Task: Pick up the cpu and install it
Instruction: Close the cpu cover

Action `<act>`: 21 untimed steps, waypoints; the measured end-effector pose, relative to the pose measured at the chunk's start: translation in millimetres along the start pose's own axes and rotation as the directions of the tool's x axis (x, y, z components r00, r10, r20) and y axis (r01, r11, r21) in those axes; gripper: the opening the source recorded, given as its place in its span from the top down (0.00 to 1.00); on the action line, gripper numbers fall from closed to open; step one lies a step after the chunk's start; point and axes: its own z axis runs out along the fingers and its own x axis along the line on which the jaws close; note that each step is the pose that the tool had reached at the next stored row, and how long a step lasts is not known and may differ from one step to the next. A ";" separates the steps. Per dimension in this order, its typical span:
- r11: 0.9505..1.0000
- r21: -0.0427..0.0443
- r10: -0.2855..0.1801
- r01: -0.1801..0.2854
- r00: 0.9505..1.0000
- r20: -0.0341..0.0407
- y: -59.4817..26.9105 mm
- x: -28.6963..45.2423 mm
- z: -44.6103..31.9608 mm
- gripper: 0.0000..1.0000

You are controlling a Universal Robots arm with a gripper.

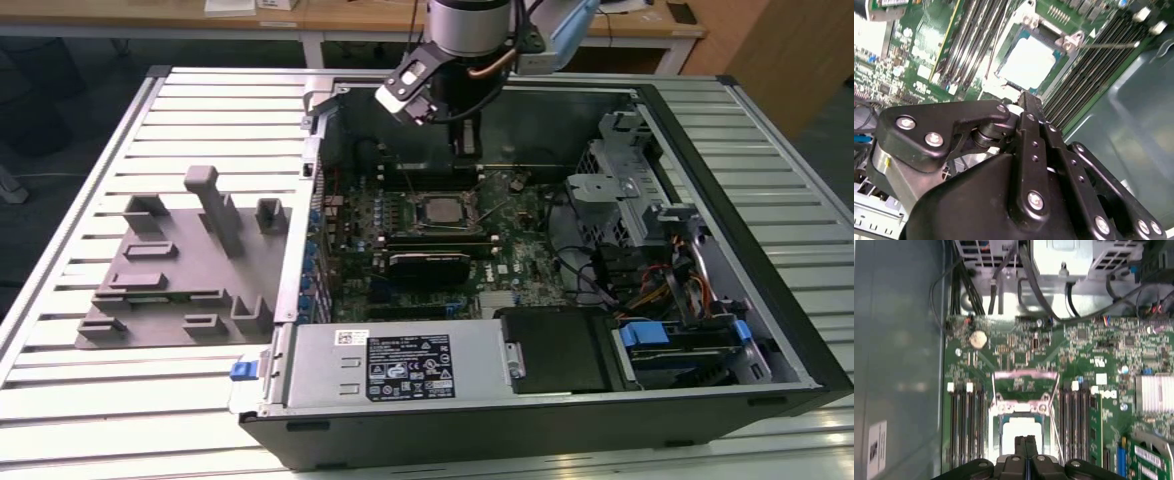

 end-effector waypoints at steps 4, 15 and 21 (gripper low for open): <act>1.000 0.000 0.000 0.000 1.000 0.000 14.0 0.3 0.8 0.89; 1.000 0.001 0.000 0.000 1.000 0.000 49.9 1.2 2.8 0.89; 1.000 0.001 0.000 0.000 1.000 0.000 68.4 1.7 4.0 0.89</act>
